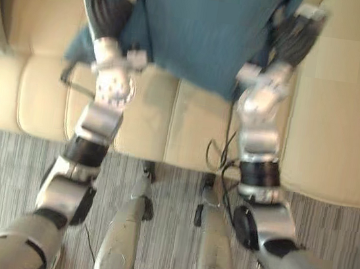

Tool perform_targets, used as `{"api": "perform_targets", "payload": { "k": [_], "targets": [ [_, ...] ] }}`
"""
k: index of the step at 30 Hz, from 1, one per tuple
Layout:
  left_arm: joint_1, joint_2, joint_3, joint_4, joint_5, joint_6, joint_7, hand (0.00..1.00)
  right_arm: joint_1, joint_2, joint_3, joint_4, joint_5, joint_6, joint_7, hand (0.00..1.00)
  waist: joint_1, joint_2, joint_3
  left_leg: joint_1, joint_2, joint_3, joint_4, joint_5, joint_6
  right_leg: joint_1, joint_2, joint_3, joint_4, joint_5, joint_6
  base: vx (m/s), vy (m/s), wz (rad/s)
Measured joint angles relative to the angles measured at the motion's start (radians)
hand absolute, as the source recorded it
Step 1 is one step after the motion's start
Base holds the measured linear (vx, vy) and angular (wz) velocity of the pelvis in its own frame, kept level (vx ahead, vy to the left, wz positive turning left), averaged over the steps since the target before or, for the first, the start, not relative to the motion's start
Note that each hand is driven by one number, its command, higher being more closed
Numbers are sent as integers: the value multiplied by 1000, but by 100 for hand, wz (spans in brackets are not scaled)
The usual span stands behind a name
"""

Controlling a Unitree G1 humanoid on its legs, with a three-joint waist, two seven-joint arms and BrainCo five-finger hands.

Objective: Pick up cushions and gather them together orderly.

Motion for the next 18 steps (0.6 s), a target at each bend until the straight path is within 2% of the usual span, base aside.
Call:
{"api": "perform_targets", "payload": {
  "k": [2, 3, 4, 5, 8, 10, 15, 18],
  "targets": [
    [-109, 1, 17, 77, -1, 2, 1, 100, -124, -12, -52, 70, -11, 17, -26, 100, -3, 1, 2, -51, -2, -16, 0, 27, -4, -60, -6, -15, 33, -8, -1, -33, -17, 17],
    [-164, 3, 22, 113, -2, 7, 1, 0, -182, -21, -67, 100, -11, 27, -31, 0, -3, 1, 3, -73, -4, -34, 0, 37, -15, -89, -9, -19, 53, -17, -4, -3, -27, 20],
    [-213, 4, 25, 154, -2, 12, 1, 0, -227, -34, -73, 130, -11, 37, -35, 0, -3, 1, 6, -92, -5, -44, 0, 47, -29, -113, -11, -22, 73, -25, -6, 12, -32, 27],
    [-275, 4, 36, 209, -11, 14, 0, 0, -274, -48, -80, 158, -7, 51, -51, 0, -4, 2, 16, -113, -7, -58, 0, 70, -60, -135, -17, -34, 98, -39, -12, 21, -40, 29],
    [-349, 26, 41, 272, -46, 19, -1, 0, -340, -62, -96, 190, 17, 70, -75, 0, 0, 0, 24, -156, -1, -84, 0, 93, -90, -198, -17, -52, 165, -73, -28, 18, -45, 24],
    [-380, 43, 49, 308, -72, 25, -6, 0, -382, -78, -97, 229, 34, 73, -86, 0, 0, 0, 24, -191, 7, -88, 0, 93, -90, -247, -15, -69, 211, -94, -41, 10, -59, 14],
    [-425, 62, 44, 408, -81, 54, -87, 0, -414, -145, -103, 256, 128, 91, -84, 0, -1, 0, 41, -266, 17, -105, 0, 90, -92, -345, -16, -93, 296, -125, -55, -15, -49, 13],
    [-401, 65, 50, 425, -81, 56, -129, 0, -400, -172, -105, 256, 157, 91, -62, 0, -1, 0, 62, -272, 16, -104, 0, 93, -90, -360, -19, -93, 319, -133, -56, -33, -64, 8]
  ]
}}
